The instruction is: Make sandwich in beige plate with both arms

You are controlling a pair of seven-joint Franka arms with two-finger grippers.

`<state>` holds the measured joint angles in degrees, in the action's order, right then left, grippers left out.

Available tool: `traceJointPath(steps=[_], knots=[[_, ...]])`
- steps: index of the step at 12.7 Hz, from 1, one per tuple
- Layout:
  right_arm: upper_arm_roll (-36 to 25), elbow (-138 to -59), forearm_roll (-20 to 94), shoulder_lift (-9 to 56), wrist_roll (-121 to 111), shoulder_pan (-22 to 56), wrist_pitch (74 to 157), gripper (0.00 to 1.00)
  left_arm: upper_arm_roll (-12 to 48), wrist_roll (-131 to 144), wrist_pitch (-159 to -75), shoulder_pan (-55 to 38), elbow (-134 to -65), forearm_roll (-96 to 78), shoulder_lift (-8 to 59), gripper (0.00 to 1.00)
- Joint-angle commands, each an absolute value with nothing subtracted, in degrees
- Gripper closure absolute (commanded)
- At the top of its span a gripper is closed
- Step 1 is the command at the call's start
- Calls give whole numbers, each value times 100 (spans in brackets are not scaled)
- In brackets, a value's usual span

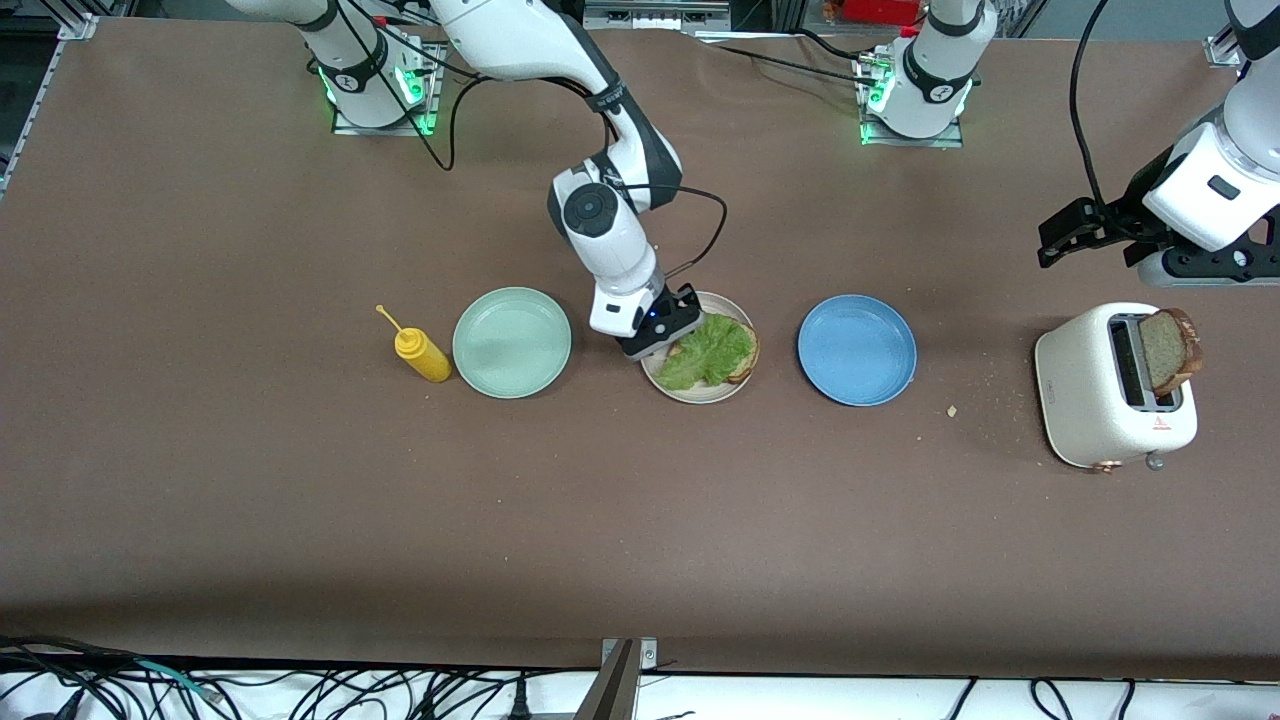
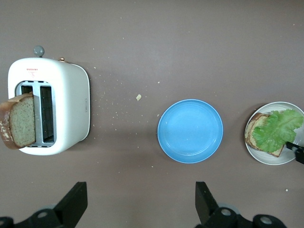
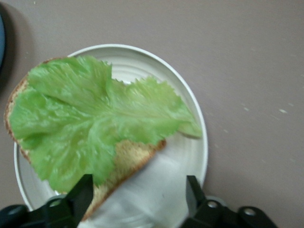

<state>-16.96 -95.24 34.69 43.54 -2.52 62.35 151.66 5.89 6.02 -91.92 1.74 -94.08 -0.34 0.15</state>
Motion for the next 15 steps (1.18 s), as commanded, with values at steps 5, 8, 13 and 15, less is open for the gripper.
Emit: traceJointPath(steps=[5,8,13,15], knots=[[-1906,-11214,3525,2201,-492,5416,13797,0,606,589,-9009,202,-9351,79,-9,0],[-2188,-11206,2625,1487,-483,4714,12291,0,633,589,-8842,193,-9352,44,-9,0],[-2092,-10848,1180,537,-483,3483,10771,0,633,518,-8763,193,-9439,18,18,0],[-1707,-10443,767,283,-431,2930,10023,0,624,501,-8763,193,-9431,18,44,0]])
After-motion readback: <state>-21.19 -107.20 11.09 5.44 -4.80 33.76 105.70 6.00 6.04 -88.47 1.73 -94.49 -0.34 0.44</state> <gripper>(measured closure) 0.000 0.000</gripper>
